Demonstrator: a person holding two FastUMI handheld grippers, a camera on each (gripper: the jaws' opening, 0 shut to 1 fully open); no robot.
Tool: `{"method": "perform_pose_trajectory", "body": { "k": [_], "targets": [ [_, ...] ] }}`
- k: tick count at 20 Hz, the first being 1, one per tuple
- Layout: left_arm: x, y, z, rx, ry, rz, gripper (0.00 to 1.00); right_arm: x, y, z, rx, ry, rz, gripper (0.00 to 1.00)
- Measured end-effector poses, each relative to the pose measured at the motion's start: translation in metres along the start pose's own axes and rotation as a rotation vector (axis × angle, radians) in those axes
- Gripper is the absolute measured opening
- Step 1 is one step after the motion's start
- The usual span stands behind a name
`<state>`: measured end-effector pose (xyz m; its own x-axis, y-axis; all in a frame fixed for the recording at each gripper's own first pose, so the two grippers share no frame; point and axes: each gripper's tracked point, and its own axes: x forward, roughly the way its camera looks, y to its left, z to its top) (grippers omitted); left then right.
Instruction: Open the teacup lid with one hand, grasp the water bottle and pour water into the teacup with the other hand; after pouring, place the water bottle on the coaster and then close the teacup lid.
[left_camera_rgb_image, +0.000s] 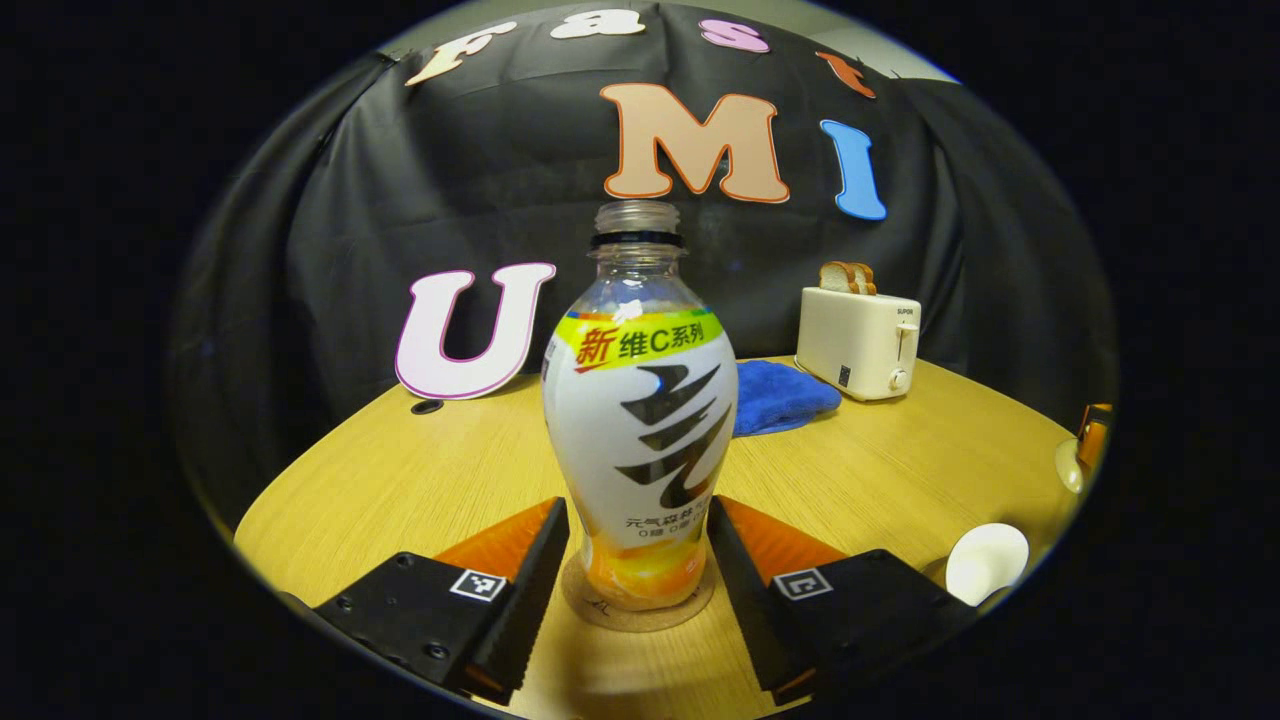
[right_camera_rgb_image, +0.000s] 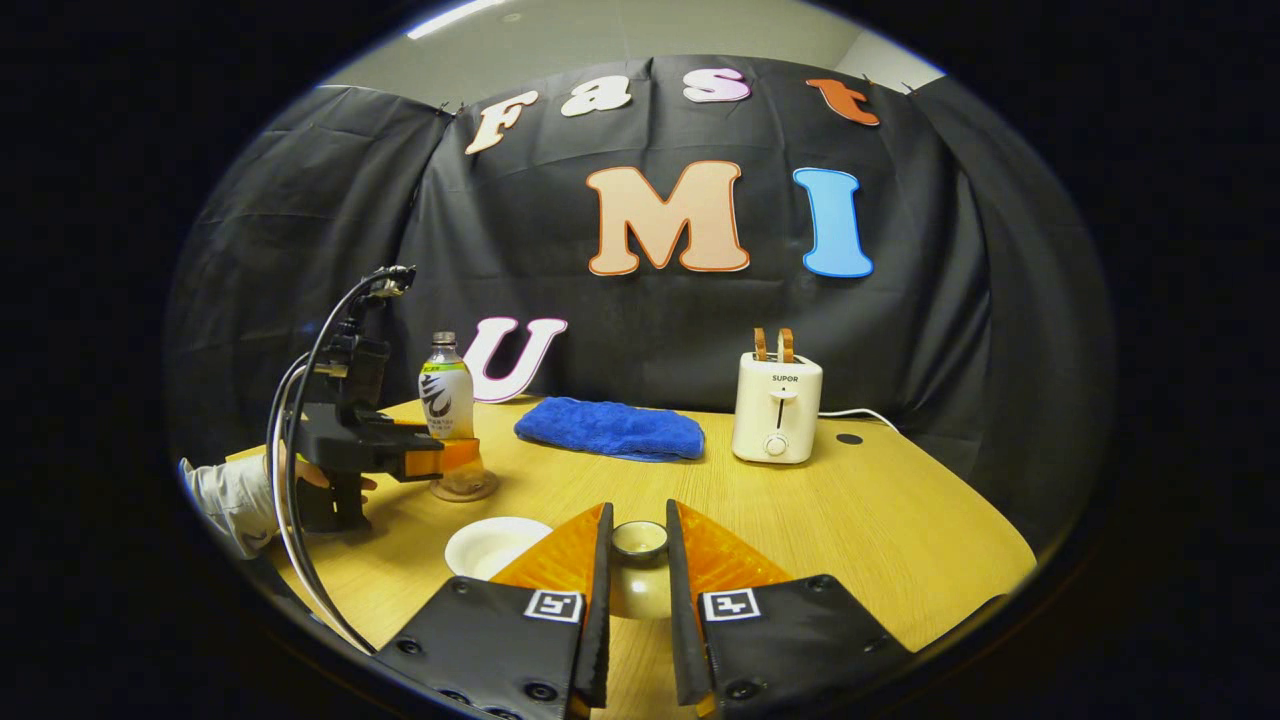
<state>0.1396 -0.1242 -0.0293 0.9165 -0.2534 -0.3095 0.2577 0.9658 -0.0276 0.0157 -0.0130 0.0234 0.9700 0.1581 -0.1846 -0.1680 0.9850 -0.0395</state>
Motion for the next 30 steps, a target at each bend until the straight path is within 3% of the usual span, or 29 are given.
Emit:
{"method": "perform_pose_trajectory", "body": {
  "k": [1,3,6,7,12,19,22,24,30],
  "targets": [
    [-0.001,0.001,-0.002,-0.002,0.000,0.004,0.90,0.000,0.001,0.000,0.000,-0.001,0.002,0.31],
    [-0.008,0.002,-0.002,0.005,-0.007,0.013,0.96,-0.002,0.002,0.003,-0.005,-0.008,0.005,0.31],
    [-0.024,0.003,0.004,0.030,-0.052,0.023,0.96,-0.002,0.005,0.007,0.006,-0.025,0.011,0.31],
    [-0.030,0.003,0.005,0.031,-0.071,0.026,0.96,-0.001,0.007,0.008,0.015,-0.031,0.016,0.27],
    [-0.059,0.005,0.008,0.035,-0.134,0.038,0.95,0.003,0.026,0.010,0.021,-0.055,0.046,0.30],
    [-0.097,0.018,0.009,0.071,-0.183,0.058,0.95,0.020,0.067,-0.014,0.026,-0.007,0.122,0.27],
    [-0.109,0.024,0.006,0.071,-0.199,0.065,0.95,0.028,0.083,-0.022,0.033,0.007,0.147,0.31],
    [-0.112,0.026,0.003,0.069,-0.200,0.072,0.95,0.032,0.090,-0.023,0.030,0.008,0.153,0.27],
    [-0.119,0.031,-0.005,0.053,-0.208,0.076,0.95,0.041,0.099,-0.032,0.014,0.024,0.144,0.27]
  ]
}}
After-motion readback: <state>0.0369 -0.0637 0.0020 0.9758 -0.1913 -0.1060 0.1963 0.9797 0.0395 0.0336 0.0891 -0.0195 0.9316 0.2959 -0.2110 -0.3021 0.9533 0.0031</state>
